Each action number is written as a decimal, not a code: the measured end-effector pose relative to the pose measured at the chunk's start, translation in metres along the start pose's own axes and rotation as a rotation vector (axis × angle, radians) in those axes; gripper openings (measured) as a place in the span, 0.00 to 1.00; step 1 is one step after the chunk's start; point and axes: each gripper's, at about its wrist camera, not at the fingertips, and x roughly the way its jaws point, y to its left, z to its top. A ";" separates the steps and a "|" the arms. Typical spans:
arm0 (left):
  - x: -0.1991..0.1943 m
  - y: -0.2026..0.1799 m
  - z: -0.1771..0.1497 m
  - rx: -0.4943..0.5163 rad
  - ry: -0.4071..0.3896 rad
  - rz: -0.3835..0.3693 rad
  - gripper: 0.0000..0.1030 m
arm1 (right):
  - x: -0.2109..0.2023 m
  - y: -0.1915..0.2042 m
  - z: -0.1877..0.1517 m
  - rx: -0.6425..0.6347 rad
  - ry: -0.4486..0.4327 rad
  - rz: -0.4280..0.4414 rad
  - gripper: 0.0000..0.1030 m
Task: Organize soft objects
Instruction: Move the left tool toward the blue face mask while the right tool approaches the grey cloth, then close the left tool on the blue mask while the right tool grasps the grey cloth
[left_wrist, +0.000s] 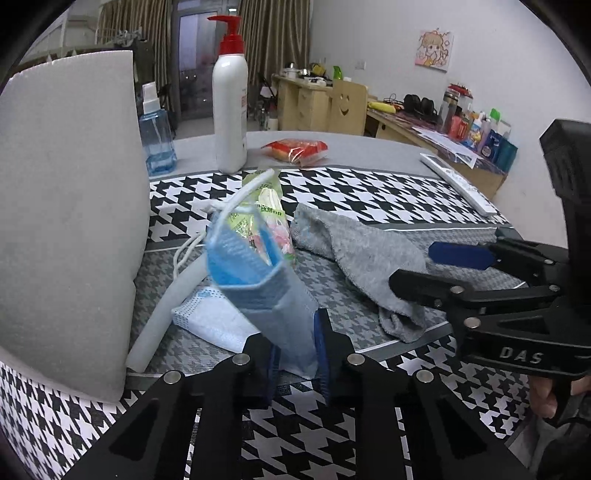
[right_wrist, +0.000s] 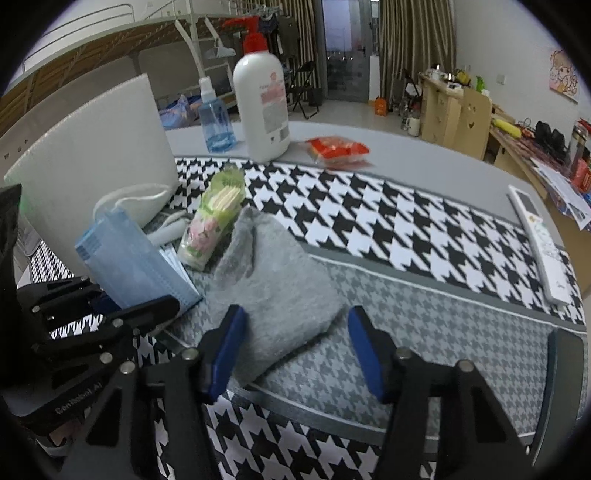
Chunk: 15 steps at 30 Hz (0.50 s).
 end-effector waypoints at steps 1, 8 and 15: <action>0.000 0.000 0.000 0.002 0.001 -0.003 0.16 | 0.001 0.000 0.000 0.001 0.004 0.001 0.60; 0.004 0.001 0.000 -0.008 0.019 -0.040 0.11 | 0.008 0.005 -0.002 -0.019 0.037 0.016 0.38; 0.001 -0.002 -0.001 0.006 0.013 -0.066 0.10 | 0.003 0.008 -0.005 -0.026 0.040 0.014 0.20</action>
